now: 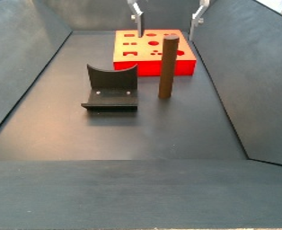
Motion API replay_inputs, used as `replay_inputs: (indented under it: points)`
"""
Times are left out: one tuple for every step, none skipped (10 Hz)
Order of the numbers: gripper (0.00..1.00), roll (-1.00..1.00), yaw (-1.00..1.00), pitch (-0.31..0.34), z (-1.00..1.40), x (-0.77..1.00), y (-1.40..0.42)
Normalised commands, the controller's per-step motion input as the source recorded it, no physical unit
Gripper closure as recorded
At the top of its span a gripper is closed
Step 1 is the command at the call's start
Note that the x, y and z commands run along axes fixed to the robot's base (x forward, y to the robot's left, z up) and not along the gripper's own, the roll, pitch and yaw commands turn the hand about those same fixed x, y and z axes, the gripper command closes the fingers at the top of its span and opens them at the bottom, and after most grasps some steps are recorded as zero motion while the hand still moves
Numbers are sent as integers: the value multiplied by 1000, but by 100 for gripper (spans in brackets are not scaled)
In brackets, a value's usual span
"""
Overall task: Pick up the oval object. Move up. Move to above the board. Insert the oval object.
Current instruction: Pick up the oval object.
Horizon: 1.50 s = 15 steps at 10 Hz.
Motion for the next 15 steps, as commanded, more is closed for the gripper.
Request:
replay_inputs:
  points:
    - [0,0,-1000,0,-214,0,-23]
    - [0,0,-1000,0,-231,0,0]
    - [0,0,-1000,0,-231,0,0]
    - [0,0,-1000,0,-231,0,0]
    - [0,0,-1000,0,-231,0,0]
    - [0,0,-1000,0,-231,0,0]
    - [0,0,-1000,0,-234,0,0]
    - [0,0,-1000,0,-231,0,0]
    - [0,0,-1000,0,-229,0,0]
    - [0,0,-1000,0,-191,0,0]
    - [0,46,-994,9,-3,0,-69]
    - [0,61,-969,13,0,-9,-94]
    - [0,69,-937,26,0,-17,-131]
    - [0,67,-829,23,0,-63,-234]
    - [0,107,-351,0,-140,-457,-463]
